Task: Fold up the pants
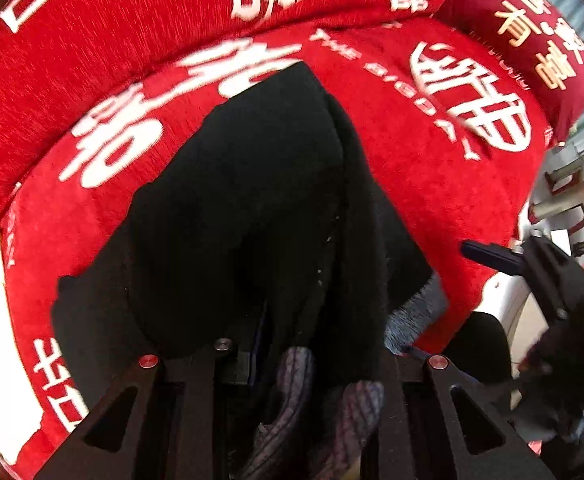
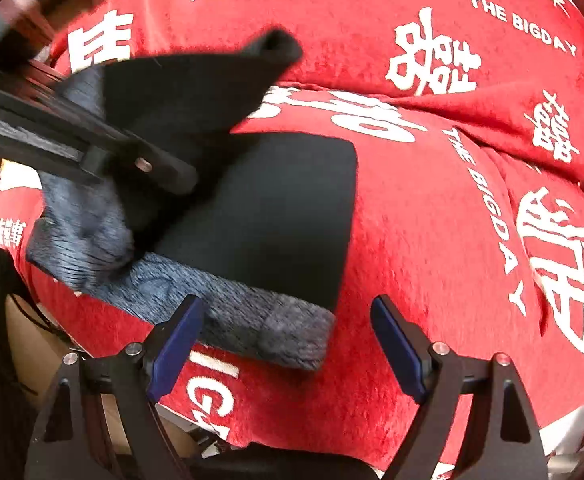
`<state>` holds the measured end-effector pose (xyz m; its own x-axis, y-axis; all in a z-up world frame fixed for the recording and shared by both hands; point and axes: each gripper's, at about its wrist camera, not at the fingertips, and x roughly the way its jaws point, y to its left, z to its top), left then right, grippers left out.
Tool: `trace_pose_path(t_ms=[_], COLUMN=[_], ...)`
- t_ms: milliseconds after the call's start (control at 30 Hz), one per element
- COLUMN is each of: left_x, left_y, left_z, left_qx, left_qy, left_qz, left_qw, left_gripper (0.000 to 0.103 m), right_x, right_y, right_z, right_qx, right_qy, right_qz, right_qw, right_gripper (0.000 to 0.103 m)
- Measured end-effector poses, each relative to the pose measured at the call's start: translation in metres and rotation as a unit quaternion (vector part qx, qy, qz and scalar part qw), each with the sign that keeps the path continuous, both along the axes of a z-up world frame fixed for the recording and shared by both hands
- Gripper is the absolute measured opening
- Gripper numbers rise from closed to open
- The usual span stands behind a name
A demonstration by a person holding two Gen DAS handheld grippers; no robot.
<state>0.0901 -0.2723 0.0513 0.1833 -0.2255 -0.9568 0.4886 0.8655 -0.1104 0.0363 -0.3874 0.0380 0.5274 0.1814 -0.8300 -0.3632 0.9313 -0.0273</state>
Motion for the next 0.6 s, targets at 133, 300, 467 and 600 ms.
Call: trace_pose_path(t_ms=[133, 300, 467, 600], left_x=[0.005, 0.004, -0.018, -0.031], left_y=[-0.007, -0.018, -0.025, 0.004], left_z=[-0.009, -0.008, 0.024, 0.048], left_qx=[0.008, -0.024, -0.054, -0.102], left_qy=[0.001, 0.028, 0.012, 0.006], left_qz=[0.007, 0.011, -0.025, -0.013], left_qw=[0.9999, 0.9992, 0.9982, 0.9946], left_gripper=[0.025, 0.072, 0.074, 0.074], right_x=[-0.011, -0.023, -0.036, -0.042], right_y=[-0.004, -0.005, -0.007, -0.004], right_z=[-0.006, -0.005, 0.004, 0.009], right_qx=[0.008, 0.024, 0.073, 0.120], right_qy=[0.004, 0.001, -0.008, -0.006], right_qz=[-0.008, -0.012, 0.008, 0.020], right_qw=[1.000, 1.000, 0.997, 0.993], right_gripper=[0.088, 0.088, 0.091, 0.093])
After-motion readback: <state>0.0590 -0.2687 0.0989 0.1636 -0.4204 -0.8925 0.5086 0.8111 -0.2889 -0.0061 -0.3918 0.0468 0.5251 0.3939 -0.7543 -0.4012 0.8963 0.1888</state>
